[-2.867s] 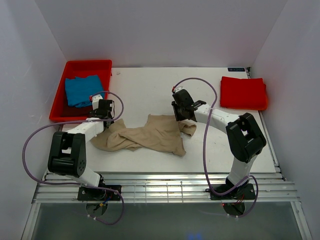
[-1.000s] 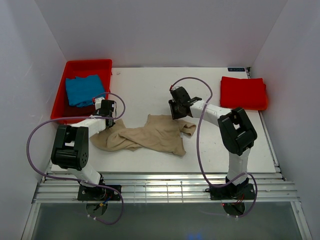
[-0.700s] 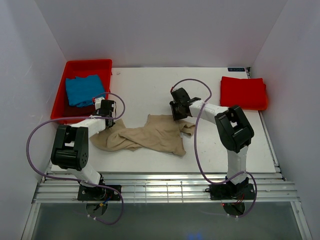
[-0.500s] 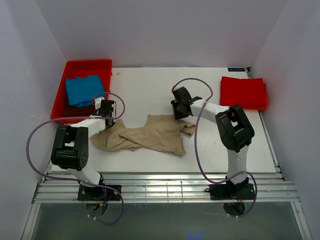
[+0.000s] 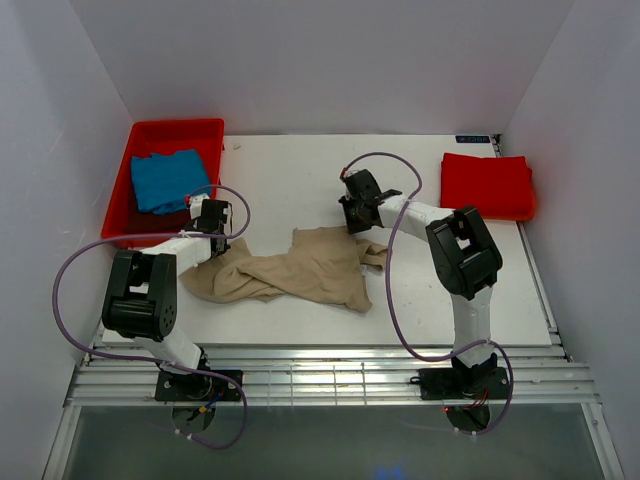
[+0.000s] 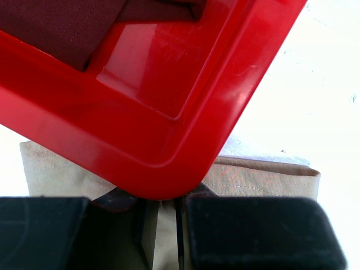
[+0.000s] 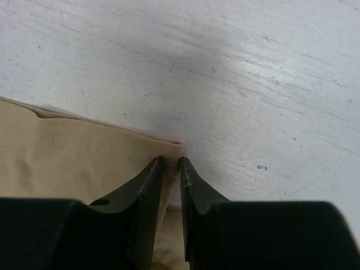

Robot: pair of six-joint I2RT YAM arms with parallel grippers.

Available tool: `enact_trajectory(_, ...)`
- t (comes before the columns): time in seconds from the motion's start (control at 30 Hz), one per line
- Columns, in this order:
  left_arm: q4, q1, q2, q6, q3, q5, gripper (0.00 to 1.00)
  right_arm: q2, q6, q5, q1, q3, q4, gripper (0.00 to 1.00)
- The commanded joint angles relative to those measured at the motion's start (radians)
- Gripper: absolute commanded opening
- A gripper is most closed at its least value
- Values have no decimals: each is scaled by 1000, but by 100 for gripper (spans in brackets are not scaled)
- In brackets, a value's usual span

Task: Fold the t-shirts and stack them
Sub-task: Flatten the tshirt out

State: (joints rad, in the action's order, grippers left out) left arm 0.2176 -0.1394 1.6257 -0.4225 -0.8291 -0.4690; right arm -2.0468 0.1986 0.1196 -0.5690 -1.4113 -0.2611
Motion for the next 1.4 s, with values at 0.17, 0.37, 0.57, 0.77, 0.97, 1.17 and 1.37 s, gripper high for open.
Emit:
enact_trajectory(0.17, -4, 3, -36, 1, -2, 12, 24, -36, -18, -46, 3, 15, 13, 8)
enact_trajectory(0.37, 15, 3, -67, -4, -13, 10, 22, 19, -34, 21, 9, -64, -19, 8)
enact_trajectory(0.57, 46, 3, -156, -10, -36, 26, 7, 158, -105, 135, 44, -267, -190, 8)
enact_trajectory(0.77, 103, 3, -168, -41, -68, 15, 0, 246, -143, 188, 86, -374, -291, 8)
enact_trajectory(0.97, 172, 3, -244, -61, -217, 27, 0, 270, -165, 246, 198, -553, -421, 8)
enact_trajectory(1.17, 282, 6, -240, -50, -510, -60, 0, 292, -194, 242, 346, -716, -471, 8)
enact_trajectory(1.37, 318, 11, -270, -50, -712, -72, 0, 373, -226, 244, 443, -756, -480, 8)
